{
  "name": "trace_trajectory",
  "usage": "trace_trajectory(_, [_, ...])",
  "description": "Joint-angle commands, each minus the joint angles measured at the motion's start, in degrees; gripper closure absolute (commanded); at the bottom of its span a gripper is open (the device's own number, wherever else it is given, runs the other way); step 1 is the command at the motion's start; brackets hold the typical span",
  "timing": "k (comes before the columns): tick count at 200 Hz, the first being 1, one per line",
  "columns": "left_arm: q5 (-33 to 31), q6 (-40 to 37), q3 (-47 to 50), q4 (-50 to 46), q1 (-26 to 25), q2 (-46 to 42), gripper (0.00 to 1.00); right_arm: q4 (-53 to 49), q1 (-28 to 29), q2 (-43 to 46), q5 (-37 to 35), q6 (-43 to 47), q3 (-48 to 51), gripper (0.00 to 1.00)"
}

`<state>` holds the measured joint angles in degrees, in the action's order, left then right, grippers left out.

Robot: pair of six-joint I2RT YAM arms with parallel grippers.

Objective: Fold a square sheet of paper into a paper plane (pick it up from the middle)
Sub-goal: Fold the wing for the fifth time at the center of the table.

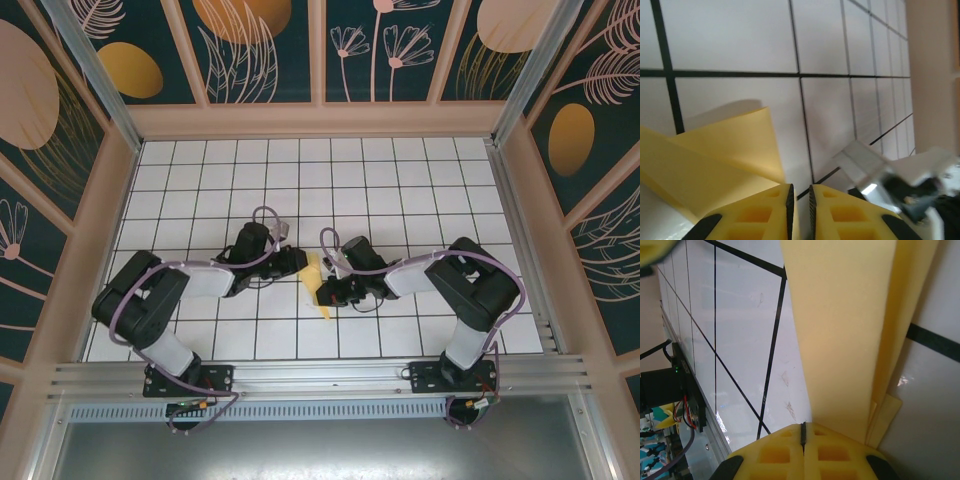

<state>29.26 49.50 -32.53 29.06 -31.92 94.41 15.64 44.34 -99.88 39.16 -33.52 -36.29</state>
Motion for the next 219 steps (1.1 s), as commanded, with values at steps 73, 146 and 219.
trace_trajectory(73, [-9.3,-3.3,-5.1,-5.0,0.0,8.5,0.84,-9.0,0.0,-3.7,-4.3,0.3,2.8,1.00])
trace_trajectory(146, [-10.6,-5.3,-7.5,-10.2,3.6,8.4,0.83,-10.0,0.1,-5.0,-4.0,0.7,2.0,1.00])
trace_trajectory(219, [-13.1,-6.7,-11.5,-15.2,5.6,8.1,0.83,-9.8,0.1,-4.8,-3.7,0.9,2.0,1.00])
